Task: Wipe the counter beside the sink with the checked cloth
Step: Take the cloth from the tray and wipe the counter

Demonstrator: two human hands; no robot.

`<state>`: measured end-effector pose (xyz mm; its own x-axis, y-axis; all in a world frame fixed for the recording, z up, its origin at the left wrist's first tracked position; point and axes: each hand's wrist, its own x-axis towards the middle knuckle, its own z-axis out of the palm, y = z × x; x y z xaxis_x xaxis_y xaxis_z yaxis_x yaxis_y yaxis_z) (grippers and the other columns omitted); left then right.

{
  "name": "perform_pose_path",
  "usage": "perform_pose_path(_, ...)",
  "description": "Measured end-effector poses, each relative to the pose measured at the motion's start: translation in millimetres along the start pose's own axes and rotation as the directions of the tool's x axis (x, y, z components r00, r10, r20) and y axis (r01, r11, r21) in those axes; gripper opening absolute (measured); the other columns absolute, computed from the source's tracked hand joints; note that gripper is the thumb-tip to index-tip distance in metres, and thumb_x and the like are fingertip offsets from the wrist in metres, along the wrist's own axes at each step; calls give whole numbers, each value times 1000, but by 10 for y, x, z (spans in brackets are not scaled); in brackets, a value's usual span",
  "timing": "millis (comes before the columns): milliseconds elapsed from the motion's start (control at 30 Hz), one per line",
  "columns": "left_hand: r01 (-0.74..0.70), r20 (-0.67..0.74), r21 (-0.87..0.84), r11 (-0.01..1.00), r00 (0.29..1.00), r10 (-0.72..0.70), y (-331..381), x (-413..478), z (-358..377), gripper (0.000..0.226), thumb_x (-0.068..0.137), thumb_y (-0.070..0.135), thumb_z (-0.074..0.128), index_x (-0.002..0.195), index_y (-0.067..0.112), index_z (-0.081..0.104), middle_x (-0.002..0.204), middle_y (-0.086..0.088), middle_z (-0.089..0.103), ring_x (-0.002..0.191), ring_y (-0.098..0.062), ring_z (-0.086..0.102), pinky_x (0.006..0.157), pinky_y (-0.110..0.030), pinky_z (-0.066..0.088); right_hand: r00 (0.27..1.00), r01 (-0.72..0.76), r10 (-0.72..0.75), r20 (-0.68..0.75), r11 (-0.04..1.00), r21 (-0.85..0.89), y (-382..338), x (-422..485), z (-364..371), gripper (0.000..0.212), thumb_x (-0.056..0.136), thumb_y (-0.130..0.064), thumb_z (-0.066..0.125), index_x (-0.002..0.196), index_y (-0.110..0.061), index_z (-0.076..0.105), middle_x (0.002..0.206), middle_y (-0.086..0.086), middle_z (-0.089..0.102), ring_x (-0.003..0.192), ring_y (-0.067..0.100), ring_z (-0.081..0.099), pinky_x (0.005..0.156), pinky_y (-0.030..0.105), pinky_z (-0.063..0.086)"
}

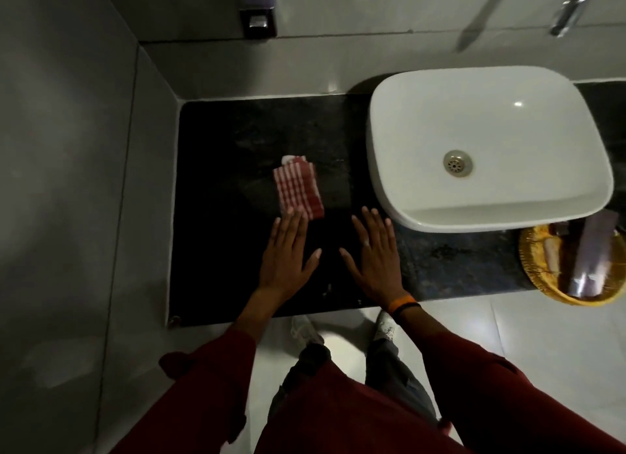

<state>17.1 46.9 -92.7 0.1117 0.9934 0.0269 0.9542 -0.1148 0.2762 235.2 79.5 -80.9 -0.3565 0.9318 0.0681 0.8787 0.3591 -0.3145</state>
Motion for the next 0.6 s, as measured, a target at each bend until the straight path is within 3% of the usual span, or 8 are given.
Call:
perform_pose_path(133, -65, 2, -60, 996, 998, 66, 837, -51, 153, 74, 102, 53, 30, 157, 5, 16, 168, -12, 16, 157, -25, 8, 129, -46, 14, 1000, 27, -28, -11, 999, -39, 545, -454, -266, 67, 99, -49, 49, 152, -10, 40, 165, 13, 29, 156, 29, 23, 126, 56, 20)
perform_pose_path(300, -170, 30, -101, 980, 984, 174, 1921, 142, 336, 73, 102, 51, 31, 157, 5, 19, 167, -13, 19, 157, -25, 9, 129, -45, 15, 995, -63, 59, -75, 997, -51, 1335, -916, -687, 65, 98, -49, 53, 149, -10, 44, 163, 13, 34, 155, 30, 24, 126, 57, 20)
perform_pose_path(500, -248, -24, -204, 947, 968, 248, 3199, 465, 583, 67, 100, 47, 42, 153, 7, 31, 160, -11, 37, 151, -24, 31, 121, -42, 35, 968, -209, 197, -156, 976, -64, 2515, -1166, -1327, 62, 99, -50, 48, 149, -13, 43, 161, 15, 37, 153, 32, 28, 126, 56, 20)
perform_pose_path(600, -173, 28, -291, 941, 982, 189, 3797, 712, 685, 69, 99, 49, 43, 154, 11, 28, 160, -11, 36, 148, -23, 36, 117, -39, 42, 927, -318, 296, -231, 946, -60, 3062, -1187, -1583, 60, 97, -47, 52, 147, -14, 45, 158, 15, 41, 150, 31, 32, 128, 52, 17)
